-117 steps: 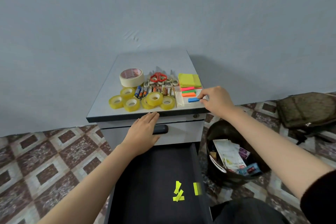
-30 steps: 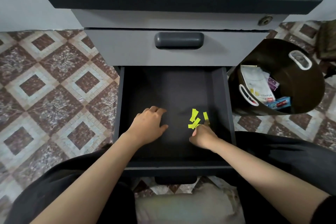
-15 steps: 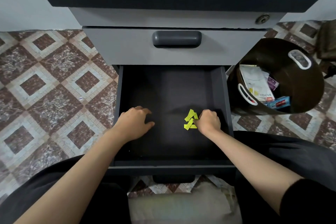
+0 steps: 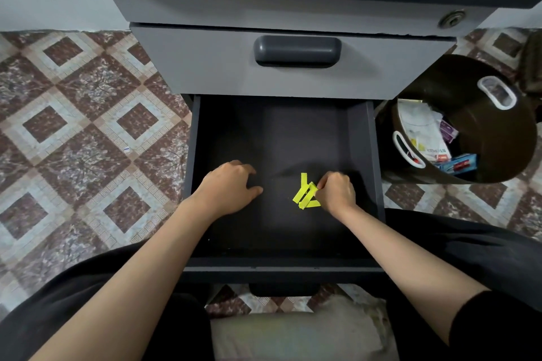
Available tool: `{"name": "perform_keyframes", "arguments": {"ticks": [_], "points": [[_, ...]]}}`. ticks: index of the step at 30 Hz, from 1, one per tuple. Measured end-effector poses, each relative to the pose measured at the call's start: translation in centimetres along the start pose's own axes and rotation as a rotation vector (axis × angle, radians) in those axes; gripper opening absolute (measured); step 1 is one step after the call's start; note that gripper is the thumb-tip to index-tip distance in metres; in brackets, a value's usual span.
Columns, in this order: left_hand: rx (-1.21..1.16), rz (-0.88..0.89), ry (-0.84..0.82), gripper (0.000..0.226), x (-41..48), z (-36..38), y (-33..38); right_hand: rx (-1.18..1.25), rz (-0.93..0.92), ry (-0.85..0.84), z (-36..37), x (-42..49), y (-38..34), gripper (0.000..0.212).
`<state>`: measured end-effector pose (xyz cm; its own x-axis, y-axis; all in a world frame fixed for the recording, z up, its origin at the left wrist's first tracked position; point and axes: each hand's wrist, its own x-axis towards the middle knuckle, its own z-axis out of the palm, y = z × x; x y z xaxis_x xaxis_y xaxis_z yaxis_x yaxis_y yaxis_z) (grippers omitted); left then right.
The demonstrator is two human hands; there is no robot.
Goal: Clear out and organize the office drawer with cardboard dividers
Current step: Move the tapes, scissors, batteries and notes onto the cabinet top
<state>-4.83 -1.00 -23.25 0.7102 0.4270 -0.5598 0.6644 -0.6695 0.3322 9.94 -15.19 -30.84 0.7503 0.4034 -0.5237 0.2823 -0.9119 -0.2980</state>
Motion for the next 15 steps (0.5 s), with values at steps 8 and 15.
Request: {"name": "perform_keyframes", "arguments": {"ticks": [8, 15], "points": [[-0.205, -0.046, 0.152, 0.029, 0.4, -0.2, 0.7, 0.468, 0.11, -0.088, -1.1, 0.3, -1.0, 0.016], [-0.584, -0.093, 0.255, 0.017, 0.6, -0.3, 1.2, 0.923, 0.039, -0.423, -3.7, -2.2, -4.6, 0.009]]}}
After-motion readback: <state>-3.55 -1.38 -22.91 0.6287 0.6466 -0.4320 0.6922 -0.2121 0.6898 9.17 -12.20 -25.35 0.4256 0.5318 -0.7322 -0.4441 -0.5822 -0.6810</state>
